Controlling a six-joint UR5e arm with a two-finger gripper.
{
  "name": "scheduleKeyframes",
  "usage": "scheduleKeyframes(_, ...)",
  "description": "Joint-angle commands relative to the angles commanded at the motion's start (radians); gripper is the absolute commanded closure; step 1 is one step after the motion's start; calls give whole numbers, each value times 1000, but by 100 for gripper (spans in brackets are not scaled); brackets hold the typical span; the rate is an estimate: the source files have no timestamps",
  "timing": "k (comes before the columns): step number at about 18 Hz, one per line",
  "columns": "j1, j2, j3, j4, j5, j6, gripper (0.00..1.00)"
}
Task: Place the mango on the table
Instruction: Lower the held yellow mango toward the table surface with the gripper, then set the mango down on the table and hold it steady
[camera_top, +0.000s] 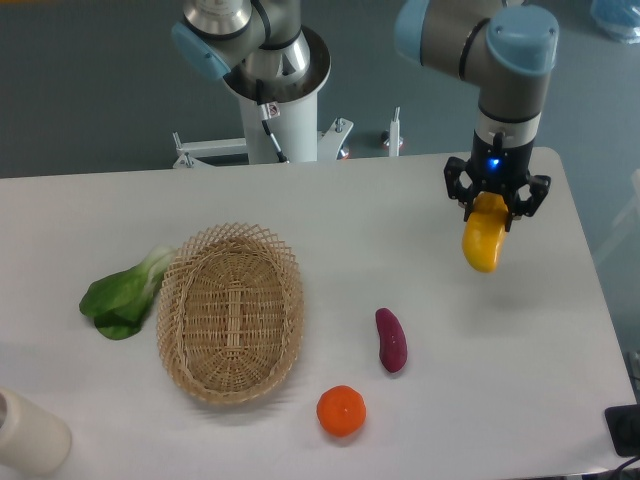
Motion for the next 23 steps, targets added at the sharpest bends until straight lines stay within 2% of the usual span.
scheduleKeyframes(3, 11, -37, -5, 28, 0, -14, 55)
scheduleKeyframes(6, 11, -84, -5, 100, 2, -28, 55)
scheduleKeyframes(10, 2, -127, -23, 106, 2, -61, 56)
scheduleKeyframes(16, -6, -153, -40, 132, 29, -40, 55)
scheduleKeyframes(23, -9, -155, -55, 132, 31, -37, 51)
